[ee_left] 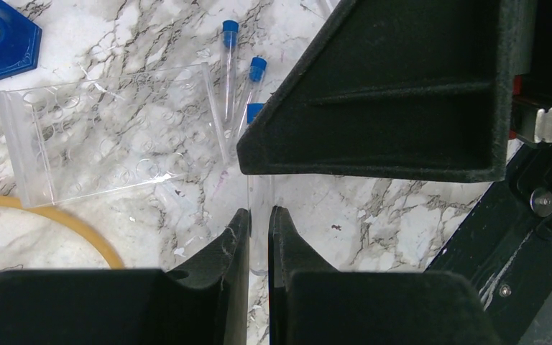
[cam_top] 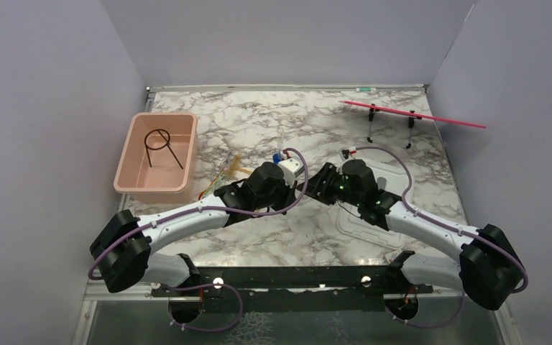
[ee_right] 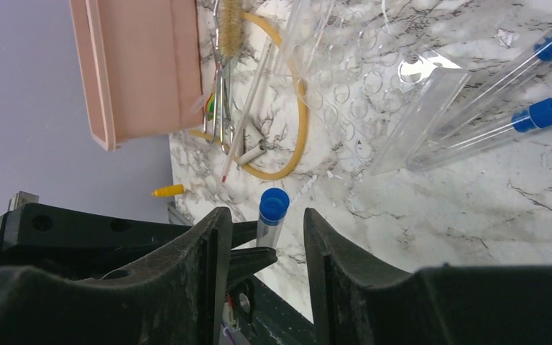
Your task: Organize the chemistry lab equipment
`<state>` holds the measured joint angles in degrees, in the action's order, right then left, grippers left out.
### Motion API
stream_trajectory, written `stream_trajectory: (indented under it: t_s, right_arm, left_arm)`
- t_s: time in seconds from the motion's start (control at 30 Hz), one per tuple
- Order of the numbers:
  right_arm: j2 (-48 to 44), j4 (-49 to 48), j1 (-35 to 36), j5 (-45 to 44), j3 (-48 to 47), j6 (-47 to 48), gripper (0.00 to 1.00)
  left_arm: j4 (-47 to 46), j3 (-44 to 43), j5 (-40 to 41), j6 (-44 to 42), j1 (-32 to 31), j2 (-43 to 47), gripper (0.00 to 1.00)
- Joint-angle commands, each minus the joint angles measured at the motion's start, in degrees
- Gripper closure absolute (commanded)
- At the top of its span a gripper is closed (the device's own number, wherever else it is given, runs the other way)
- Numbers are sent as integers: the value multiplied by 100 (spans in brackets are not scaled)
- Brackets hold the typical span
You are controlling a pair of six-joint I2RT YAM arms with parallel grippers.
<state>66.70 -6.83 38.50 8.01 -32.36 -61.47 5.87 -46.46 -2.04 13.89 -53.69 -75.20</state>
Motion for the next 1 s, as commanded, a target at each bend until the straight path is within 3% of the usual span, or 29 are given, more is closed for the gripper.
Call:
stream_trajectory:
  t_s: [0.0,0.43,0.63,0.67,0.8,0.97]
  right_arm:
    - [99,-251,-63,319,-122,7,56]
    - [367,-579,-237,687,-107,33,71]
    - [360,-649,-299,856,-221,259,83]
    - [350,-612,-299,828,-260,335,84]
    - [244,-365,-297,464,-447,918,85]
    - [167,-144,-298,-395,-796,2178,85]
  left_arm:
    - [-166,29,99,-60,41,98,94]
    - [-85,-21,37,-114,57,139,94]
    - [-11,-68,69,-83,60,230,94]
    - [16,-83,114,-50,59,251,92]
    - [353,-336,633,114,83,363,64]
    - [726,-577,1353,127,239,1025,50]
